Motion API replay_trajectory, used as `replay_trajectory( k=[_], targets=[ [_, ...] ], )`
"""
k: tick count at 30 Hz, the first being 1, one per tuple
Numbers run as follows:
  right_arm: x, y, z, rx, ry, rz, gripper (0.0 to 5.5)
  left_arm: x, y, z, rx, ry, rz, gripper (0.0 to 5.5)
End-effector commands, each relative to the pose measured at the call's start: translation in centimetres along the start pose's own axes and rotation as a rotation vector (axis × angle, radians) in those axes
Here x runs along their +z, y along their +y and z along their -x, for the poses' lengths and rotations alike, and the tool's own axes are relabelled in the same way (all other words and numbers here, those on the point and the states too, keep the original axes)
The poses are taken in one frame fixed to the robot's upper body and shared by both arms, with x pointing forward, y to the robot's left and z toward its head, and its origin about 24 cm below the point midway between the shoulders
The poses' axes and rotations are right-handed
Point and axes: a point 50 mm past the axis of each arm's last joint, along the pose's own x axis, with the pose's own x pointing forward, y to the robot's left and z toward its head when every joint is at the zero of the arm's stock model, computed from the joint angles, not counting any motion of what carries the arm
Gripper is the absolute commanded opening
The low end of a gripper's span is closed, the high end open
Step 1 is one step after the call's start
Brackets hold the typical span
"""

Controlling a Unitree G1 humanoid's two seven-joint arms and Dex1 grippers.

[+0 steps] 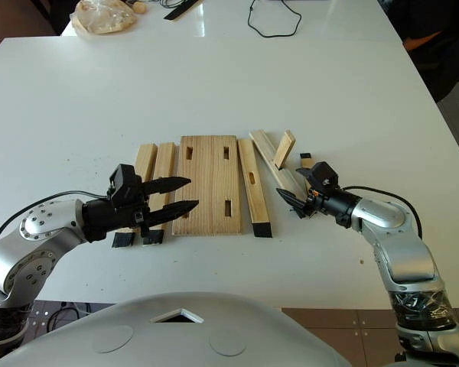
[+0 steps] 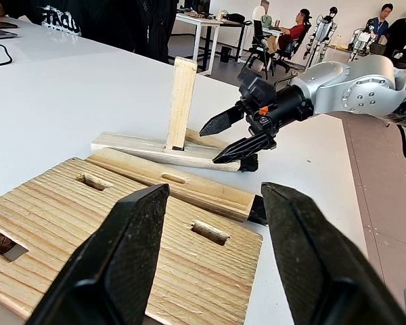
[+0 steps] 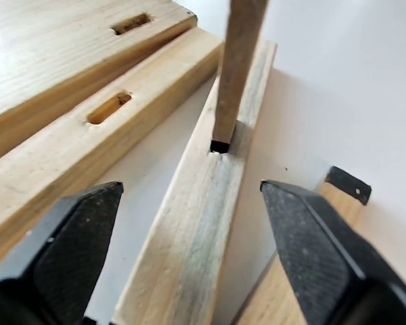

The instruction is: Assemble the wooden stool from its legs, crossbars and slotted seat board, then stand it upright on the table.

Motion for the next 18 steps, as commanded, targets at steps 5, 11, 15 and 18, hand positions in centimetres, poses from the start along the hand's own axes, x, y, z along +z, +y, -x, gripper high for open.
replay_trajectory(
  k=[5,11,15,18],
  targets=[
    [-2.3,1.4,-1.2,-0.024,0.058,0.030,3.76,0.1,-0.3,-0.1,-0.005,-0.001,-0.001,2.53],
    [-3.6,1.8,-1.4,-0.066,0.066,-0.001,3.52,0.0,-0.3,-0.1,0.001,0.003,0.002,2.53],
    [-3.7,1.6,-1.5,-0.110,0.047,-0.034,2.95,0.0,-0.2,-0.1,0.002,0.003,0.002,2.53],
    [-3.7,1.5,-1.5,-0.139,0.036,-0.049,2.49,0.0,-0.2,-0.2,0.000,0.004,0.002,2.53]
  ],
)
